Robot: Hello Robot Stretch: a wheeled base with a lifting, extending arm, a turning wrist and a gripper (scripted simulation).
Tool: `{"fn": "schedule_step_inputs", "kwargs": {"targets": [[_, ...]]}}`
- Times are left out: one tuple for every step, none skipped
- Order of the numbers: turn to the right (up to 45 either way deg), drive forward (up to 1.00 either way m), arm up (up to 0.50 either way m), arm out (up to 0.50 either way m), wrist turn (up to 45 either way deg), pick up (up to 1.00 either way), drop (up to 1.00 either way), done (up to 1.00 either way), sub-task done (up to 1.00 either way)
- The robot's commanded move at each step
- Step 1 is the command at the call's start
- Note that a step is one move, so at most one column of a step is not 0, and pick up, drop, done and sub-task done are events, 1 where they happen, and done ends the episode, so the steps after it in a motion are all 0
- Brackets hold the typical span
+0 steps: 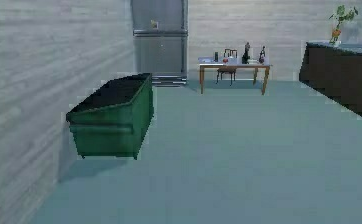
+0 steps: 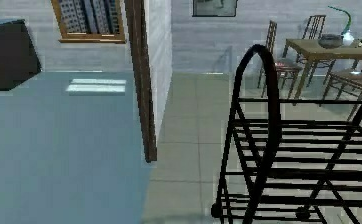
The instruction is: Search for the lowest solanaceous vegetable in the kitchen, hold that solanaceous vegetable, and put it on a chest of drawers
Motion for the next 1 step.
{"fn": "schedule_step_inputs", "kwargs": {"targets": [[36.0,0.0,0.0,0.0,0.0,0.0,0.0,0.0,0.0]]}}
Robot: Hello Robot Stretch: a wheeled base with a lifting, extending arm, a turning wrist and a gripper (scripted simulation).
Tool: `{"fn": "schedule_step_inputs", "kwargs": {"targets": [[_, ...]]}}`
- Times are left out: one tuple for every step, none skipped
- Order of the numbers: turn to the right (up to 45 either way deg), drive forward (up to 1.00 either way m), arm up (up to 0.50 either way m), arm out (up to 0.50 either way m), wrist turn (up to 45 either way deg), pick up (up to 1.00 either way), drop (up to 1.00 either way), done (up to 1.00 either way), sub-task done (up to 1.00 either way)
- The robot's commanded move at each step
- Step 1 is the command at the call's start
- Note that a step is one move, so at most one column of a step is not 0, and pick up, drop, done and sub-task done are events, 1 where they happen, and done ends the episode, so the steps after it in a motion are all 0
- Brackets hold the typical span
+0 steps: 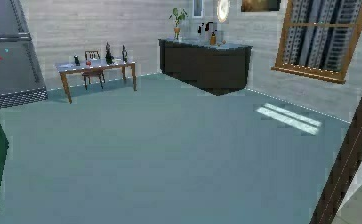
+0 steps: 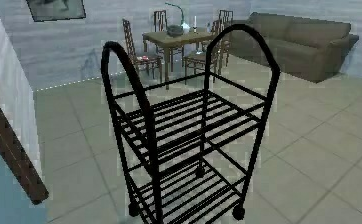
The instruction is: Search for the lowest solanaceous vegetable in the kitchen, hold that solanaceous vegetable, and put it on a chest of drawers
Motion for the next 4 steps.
{"fn": "schedule_step_inputs", "kwargs": {"targets": [[0.0,1.0,0.0,0.0,0.0,0.0,0.0,0.0,0.0],[0.0,1.0,0.0,0.0,0.0,0.0,0.0,0.0,0.0],[0.0,1.0,0.0,0.0,0.0,0.0,0.0,0.0,0.0],[0.0,0.95,0.0,0.0,0.0,0.0,0.0,0.0,0.0]]}}
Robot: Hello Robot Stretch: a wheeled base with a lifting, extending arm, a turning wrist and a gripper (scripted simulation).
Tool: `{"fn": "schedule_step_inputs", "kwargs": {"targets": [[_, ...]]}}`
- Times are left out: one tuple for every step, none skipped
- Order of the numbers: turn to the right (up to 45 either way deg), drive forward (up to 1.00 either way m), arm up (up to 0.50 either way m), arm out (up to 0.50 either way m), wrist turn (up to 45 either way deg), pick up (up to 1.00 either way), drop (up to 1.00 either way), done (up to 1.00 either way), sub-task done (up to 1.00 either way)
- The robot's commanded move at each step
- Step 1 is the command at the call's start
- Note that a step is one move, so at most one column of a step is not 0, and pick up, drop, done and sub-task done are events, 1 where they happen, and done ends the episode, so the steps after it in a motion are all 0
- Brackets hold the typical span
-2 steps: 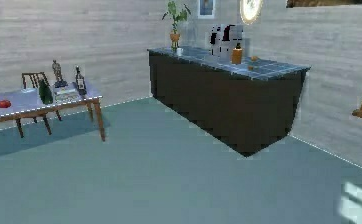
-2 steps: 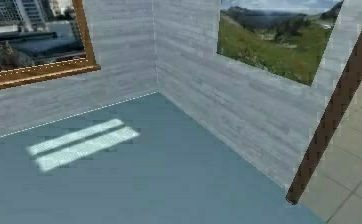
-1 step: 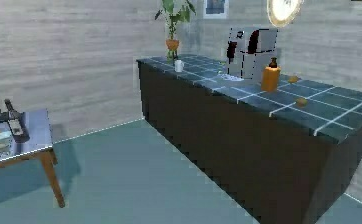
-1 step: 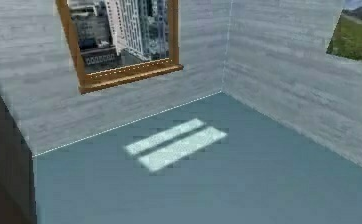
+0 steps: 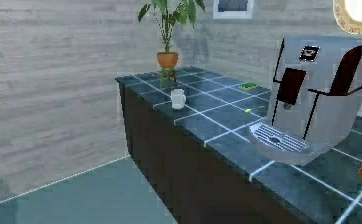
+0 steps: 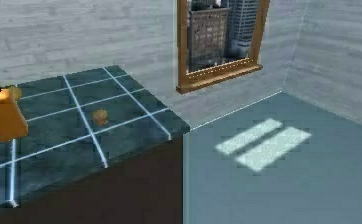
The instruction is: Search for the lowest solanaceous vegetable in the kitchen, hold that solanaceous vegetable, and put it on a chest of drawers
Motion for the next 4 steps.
{"fn": "schedule_step_inputs", "kwargs": {"targets": [[45.0,0.0,0.0,0.0,0.0,0.0,0.0,0.0,0.0],[-45.0,0.0,0.0,0.0,0.0,0.0,0.0,0.0,0.0],[-45.0,0.0,0.0,0.0,0.0,0.0,0.0,0.0,0.0],[-45.0,0.0,0.0,0.0,0.0,0.0,0.0,0.0,0.0]]}}
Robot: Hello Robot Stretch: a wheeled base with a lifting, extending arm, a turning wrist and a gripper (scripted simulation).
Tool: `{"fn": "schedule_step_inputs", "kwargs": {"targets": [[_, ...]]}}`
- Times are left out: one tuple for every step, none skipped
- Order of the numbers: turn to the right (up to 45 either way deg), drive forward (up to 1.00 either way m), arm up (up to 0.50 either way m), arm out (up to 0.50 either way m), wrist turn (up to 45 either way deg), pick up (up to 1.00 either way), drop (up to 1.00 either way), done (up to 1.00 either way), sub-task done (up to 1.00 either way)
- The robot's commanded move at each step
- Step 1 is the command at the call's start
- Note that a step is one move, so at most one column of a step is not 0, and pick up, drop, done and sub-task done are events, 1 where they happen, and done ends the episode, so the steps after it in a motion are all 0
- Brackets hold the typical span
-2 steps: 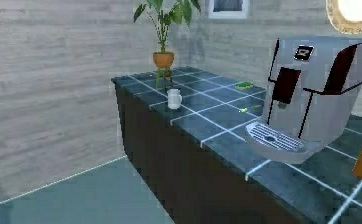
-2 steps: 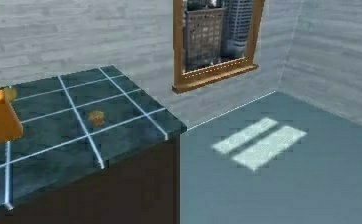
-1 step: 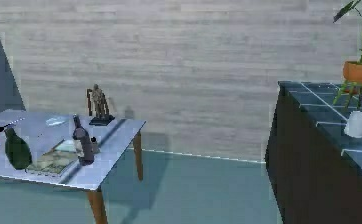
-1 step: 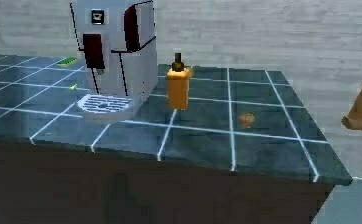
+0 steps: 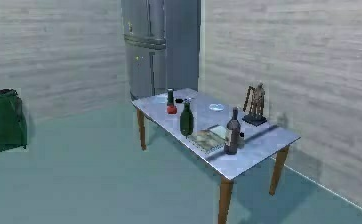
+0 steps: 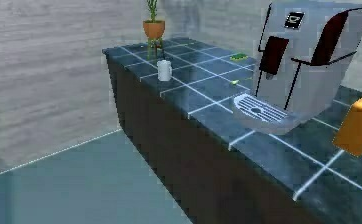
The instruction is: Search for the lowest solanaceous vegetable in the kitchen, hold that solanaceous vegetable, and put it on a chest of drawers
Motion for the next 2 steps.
{"fn": "schedule_step_inputs", "kwargs": {"targets": [[-27.0,0.0,0.0,0.0,0.0,0.0,0.0,0.0,0.0],[0.0,1.0,0.0,0.0,0.0,0.0,0.0,0.0,0.0]]}}
